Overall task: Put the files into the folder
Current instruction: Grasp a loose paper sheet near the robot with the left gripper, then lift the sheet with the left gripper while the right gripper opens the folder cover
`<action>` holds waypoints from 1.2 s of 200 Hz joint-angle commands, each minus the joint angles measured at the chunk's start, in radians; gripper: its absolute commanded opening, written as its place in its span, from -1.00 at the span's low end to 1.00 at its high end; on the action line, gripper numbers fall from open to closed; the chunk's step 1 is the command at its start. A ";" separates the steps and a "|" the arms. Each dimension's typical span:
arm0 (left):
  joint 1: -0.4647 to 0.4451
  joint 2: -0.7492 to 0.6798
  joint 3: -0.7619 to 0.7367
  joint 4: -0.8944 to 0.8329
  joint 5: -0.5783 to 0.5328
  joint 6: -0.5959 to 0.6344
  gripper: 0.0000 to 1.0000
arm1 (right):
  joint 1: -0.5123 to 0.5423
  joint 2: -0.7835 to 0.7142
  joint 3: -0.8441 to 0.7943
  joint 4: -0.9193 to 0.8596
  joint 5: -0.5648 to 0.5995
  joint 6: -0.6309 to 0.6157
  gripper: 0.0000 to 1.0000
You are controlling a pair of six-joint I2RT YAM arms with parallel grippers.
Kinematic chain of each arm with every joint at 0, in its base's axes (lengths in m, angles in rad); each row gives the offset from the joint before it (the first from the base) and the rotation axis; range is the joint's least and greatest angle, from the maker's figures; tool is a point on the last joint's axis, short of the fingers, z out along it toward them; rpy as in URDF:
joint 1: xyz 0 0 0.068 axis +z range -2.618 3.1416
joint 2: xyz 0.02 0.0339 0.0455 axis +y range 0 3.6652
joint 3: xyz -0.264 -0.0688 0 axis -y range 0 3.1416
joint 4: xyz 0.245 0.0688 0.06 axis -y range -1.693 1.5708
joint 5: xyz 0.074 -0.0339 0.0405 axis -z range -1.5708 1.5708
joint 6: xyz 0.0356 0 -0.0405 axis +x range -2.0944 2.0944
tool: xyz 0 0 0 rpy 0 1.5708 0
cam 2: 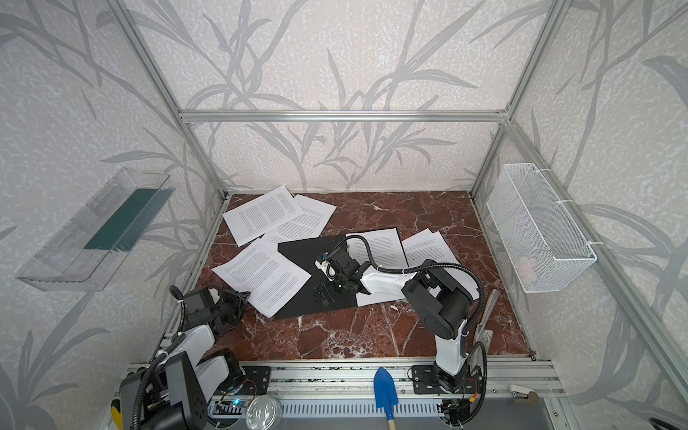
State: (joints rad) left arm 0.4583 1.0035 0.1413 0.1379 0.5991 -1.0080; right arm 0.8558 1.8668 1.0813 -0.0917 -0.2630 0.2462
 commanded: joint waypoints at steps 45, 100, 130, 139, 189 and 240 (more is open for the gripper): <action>-0.055 -0.119 0.125 -0.073 0.078 -0.064 -1.00 | -0.037 -0.241 -0.086 -0.064 0.082 0.013 0.98; -0.173 -0.344 0.378 -0.414 -0.014 0.033 -1.00 | -0.240 -0.581 -0.270 -0.051 0.153 0.099 0.98; -0.332 -0.346 0.549 -0.493 -0.109 0.106 -1.00 | -0.375 -0.722 -0.317 -0.104 0.158 0.146 0.98; -0.393 -0.315 0.599 -0.500 -0.136 0.124 -1.00 | -0.401 -0.754 -0.327 -0.110 0.158 0.153 0.98; -0.838 0.018 0.844 -0.416 -0.316 0.229 -1.00 | -0.533 -0.762 -0.387 -0.065 0.101 0.230 0.98; -1.185 0.413 1.198 -0.437 -0.402 0.337 -1.00 | -0.565 -0.823 -0.429 -0.059 0.157 0.235 0.98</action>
State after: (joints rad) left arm -0.6144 1.3262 1.1950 -0.2749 0.2703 -0.7567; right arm 0.2939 1.0950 0.6701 -0.1623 -0.1276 0.4644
